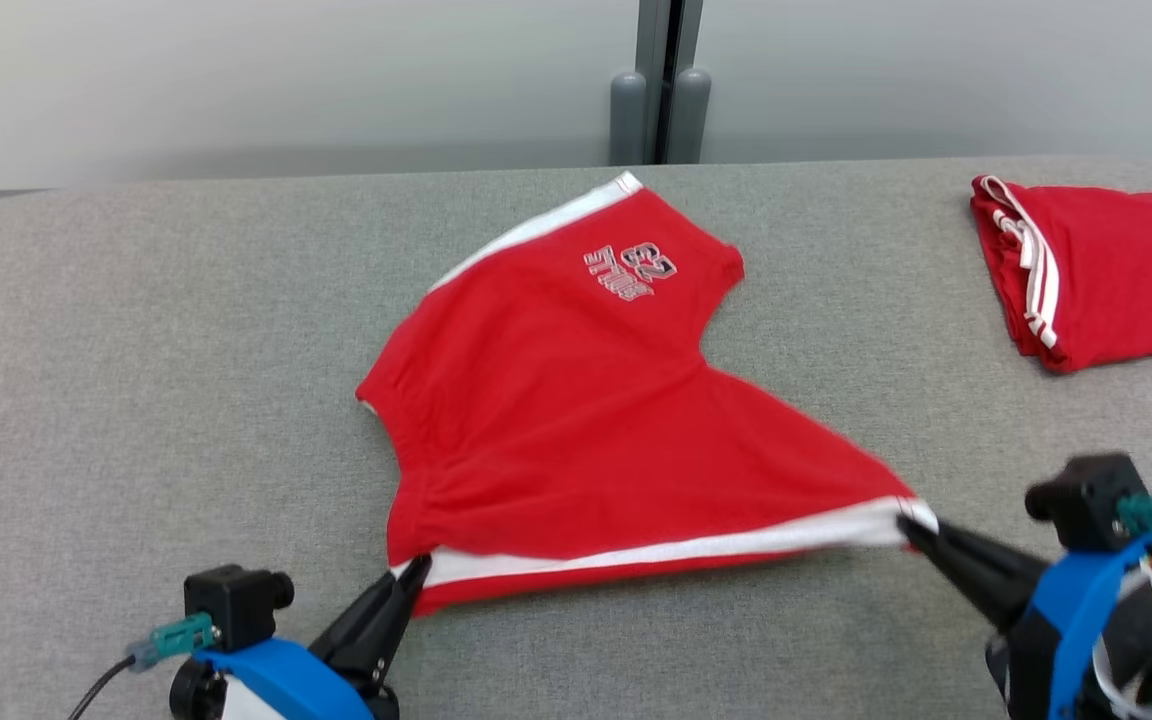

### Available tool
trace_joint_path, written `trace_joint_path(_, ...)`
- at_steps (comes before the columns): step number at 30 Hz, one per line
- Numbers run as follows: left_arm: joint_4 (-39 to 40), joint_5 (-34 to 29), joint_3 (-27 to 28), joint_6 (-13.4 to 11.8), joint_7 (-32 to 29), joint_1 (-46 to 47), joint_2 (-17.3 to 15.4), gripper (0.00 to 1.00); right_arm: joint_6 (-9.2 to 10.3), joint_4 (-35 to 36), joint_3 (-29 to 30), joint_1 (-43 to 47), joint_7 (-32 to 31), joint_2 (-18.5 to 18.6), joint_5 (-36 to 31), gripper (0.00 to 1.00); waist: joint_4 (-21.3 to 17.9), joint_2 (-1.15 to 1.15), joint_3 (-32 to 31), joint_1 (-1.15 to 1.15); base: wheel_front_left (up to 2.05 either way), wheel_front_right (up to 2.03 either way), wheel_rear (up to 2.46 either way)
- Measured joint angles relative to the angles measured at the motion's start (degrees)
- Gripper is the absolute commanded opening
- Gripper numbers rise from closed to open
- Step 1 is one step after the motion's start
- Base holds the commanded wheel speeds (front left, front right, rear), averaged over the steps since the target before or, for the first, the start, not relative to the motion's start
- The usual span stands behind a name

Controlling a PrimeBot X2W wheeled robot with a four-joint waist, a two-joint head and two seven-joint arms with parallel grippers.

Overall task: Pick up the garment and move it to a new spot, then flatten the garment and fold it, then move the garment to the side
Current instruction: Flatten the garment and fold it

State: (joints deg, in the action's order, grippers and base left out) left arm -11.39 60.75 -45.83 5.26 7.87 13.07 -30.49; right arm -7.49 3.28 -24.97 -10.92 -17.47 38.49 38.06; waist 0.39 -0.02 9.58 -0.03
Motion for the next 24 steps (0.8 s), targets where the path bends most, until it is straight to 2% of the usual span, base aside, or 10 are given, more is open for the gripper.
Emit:
trace_joint_path(3, 3.21, 1.56, 0.07, -2.43, -1.58, -3.01, -1.58, 0.00, 0.00, 4.99, 5.42, 8.29, -5.88, -1.47, -0.18, 0.00, -0.27, 0.00, -0.82, 0.01, 0.00, 0.00, 0.00)
trace_joint_path(9, 10.71, 3.36, -1.56, -6.75, -3.89, -10.51, -4.25, 0.00, 0.00, 13.73, 16.34, 22.44, -16.22, -7.10, -1.74, 0.00, -0.49, 0.00, -0.95, 0.02, 0.00, 0.00, 0.00)
trace_joint_path(13, 15.22, 3.32, -1.78, -8.81, -4.22, -12.32, -5.54, 0.00, 0.00, 18.59, 22.17, 27.84, -21.34, -10.25, -3.83, 0.00, -0.12, 0.00, -0.54, 0.02, 0.00, 0.00, 0.00)
trace_joint_path(18, 15.55, 1.24, -1.02, -9.33, -3.74, -9.18, -5.24, 0.00, 0.00, 21.94, 23.13, 22.64, -21.89, -9.35, -6.48, 0.00, 1.00, 0.01, -0.12, 0.02, 0.00, 0.00, 0.00)
trace_joint_path(24, 11.46, 0.25, 1.66, -9.96, -2.77, -0.32, -0.35, 0.00, 0.00, 18.23, 18.06, 8.82, -22.08, -3.82, -6.68, 0.00, 3.07, 0.02, 1.16, 0.03, 0.00, 0.00, 0.00)
